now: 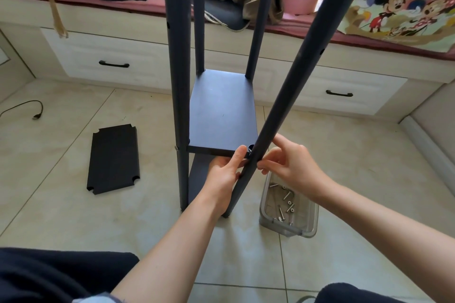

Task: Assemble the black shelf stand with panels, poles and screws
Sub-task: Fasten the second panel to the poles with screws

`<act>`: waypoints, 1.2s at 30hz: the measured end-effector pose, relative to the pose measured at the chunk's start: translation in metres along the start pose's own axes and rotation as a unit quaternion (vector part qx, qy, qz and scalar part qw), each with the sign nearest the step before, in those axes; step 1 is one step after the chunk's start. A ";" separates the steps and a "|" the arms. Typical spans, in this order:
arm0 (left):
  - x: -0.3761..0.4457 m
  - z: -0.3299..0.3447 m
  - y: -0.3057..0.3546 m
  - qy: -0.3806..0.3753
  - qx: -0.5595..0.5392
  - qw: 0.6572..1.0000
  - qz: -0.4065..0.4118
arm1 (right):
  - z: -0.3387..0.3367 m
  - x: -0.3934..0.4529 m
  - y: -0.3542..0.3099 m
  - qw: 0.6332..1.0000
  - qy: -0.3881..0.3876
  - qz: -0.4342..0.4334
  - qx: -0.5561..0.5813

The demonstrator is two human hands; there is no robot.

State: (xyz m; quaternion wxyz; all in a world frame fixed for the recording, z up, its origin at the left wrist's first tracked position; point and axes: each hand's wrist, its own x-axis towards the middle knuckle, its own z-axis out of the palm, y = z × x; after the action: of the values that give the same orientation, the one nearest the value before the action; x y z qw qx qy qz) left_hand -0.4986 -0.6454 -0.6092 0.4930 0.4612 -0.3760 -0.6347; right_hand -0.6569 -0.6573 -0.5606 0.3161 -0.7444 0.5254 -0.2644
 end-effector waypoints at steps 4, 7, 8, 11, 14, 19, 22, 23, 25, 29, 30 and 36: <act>0.000 0.000 0.000 -0.001 0.003 1.000 0.008 | -0.001 0.000 -0.001 1.000 0.000 -0.007 0.002; 0.000 0.000 0.001 -0.001 0.004 1.000 0.007 | -0.002 0.001 -0.002 1.000 0.000 -0.009 0.008; 0.000 0.000 0.001 0.001 0.005 1.000 0.007 | -0.002 0.001 -0.002 1.000 0.001 -0.010 0.009; 0.001 -0.002 -0.001 0.013 -0.001 1.000 0.007 | -0.001 0.002 -0.002 1.000 0.003 -0.014 0.009; 0.002 -0.004 -0.001 0.009 -0.003 1.000 0.003 | -0.001 0.001 -0.001 1.000 0.005 -0.017 0.014; 0.002 -0.006 -0.003 -0.005 -0.028 1.000 0.003 | 0.000 0.002 -0.001 1.000 0.015 -0.010 0.023; 0.001 -0.006 -0.002 -0.010 -0.028 1.000 0.008 | 0.002 0.002 -0.003 1.000 0.011 -0.013 0.019; 0.001 -0.006 -0.002 -0.008 -0.028 1.000 0.008 | 0.003 0.002 -0.003 1.000 0.006 -0.014 0.013; 0.001 -0.006 -0.002 -0.006 -0.024 1.000 0.008 | 0.003 0.003 -0.003 1.000 -0.005 -0.015 0.000; 0.001 -0.006 -0.002 0.000 -0.021 1.000 0.005 | -0.002 0.006 -0.002 0.999 -0.025 -0.010 -0.018; 0.002 -0.006 -0.003 0.001 -0.019 1.000 0.004 | -0.002 0.007 -0.003 0.999 -0.029 -0.010 -0.020; 0.004 -0.006 -0.003 0.001 -0.021 1.000 0.000 | -0.006 0.010 -0.001 0.998 -0.034 -0.012 -0.044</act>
State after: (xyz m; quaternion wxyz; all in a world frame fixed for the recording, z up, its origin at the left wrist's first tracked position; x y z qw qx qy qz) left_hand -0.4938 -0.6489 -0.6150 0.5032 0.4516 -0.3624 -0.6415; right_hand -0.6578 -0.6675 -0.5555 0.2980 -0.7725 0.5160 -0.2195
